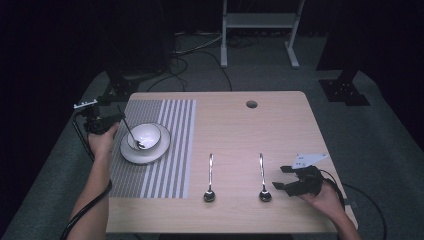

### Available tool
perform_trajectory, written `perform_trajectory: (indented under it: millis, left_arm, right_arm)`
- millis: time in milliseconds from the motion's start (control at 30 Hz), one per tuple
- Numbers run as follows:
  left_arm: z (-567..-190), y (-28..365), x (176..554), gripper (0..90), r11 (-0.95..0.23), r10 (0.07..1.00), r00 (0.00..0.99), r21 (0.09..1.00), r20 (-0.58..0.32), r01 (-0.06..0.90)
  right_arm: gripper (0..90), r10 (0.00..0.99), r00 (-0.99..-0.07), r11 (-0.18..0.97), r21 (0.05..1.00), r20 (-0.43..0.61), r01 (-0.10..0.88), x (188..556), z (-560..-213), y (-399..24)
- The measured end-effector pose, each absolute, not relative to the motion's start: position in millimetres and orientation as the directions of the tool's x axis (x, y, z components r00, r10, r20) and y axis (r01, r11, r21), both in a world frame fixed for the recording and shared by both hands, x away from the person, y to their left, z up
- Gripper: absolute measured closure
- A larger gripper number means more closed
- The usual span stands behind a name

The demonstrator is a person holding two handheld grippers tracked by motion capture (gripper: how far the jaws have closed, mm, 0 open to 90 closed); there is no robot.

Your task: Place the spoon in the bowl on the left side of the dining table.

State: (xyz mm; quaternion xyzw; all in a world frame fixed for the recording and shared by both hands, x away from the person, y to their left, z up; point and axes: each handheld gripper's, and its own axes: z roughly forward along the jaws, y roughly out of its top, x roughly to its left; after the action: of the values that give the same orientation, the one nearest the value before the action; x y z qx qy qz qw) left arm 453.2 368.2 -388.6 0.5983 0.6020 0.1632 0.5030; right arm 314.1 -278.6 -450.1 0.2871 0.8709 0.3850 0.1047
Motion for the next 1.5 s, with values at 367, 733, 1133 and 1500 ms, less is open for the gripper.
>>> perform_trajectory:
  millis: [367, 733, 1133, 1500]
  left_arm:
    - [-396.4, 375.7, 449.3, 85.2, 0.234, 0.89, 0.201, 0.788, -0.41, 0.57]
    - [-401.6, 376.3, 446.6, 80.7, 0.226, 0.89, 0.203, 0.783, -0.408, 0.58]
    - [-407.4, 378.6, 439.5, 65.3, 0.224, 0.889, 0.2, 0.771, -0.412, 0.596]
    - [-406.8, 381.6, 421.6, 47.7, 0.196, 0.888, 0.228, 0.778, -0.398, 0.597]
  right_arm:
    - [28.7, 0.581, -0.813, 0.538, 0.731, 0.039, 0.419, 314.4, -450.1, -278.6]
    - [28.7, 0.58, -0.814, 0.539, 0.731, 0.039, 0.419, 314.6, -450.2, -278.5]
    - [28.6, 0.58, -0.814, 0.54, 0.73, 0.037, 0.419, 314.6, -449.4, -277.5]
    - [27.0, 0.597, -0.801, 0.529, 0.73, 0.042, 0.433, 314.0, -448.3, -281.8]
